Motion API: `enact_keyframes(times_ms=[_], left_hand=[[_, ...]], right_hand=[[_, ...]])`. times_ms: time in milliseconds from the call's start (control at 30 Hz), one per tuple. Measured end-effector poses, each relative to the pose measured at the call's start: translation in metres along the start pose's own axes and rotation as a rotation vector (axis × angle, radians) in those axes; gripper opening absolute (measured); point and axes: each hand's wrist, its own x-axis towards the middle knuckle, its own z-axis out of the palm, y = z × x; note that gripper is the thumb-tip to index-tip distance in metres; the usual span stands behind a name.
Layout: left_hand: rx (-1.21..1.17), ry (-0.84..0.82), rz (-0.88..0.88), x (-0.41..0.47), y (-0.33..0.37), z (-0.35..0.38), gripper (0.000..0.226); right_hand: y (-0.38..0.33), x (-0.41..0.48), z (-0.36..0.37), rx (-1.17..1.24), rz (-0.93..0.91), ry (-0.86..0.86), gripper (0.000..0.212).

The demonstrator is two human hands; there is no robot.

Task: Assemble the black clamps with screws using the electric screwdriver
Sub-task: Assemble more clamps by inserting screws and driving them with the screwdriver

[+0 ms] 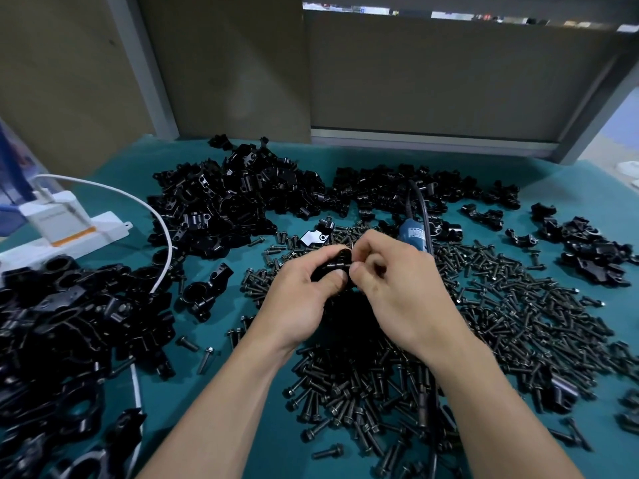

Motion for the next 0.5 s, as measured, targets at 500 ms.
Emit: enact_keyframes(times_ms=[500], left_hand=[[-0.043, 0.064, 0.057, -0.0055, 0.0064, 0.0000, 0.050]], right_hand=[[0.0013, 0.0018, 0.0027, -0.033, 0.036, -0.028, 0.031]])
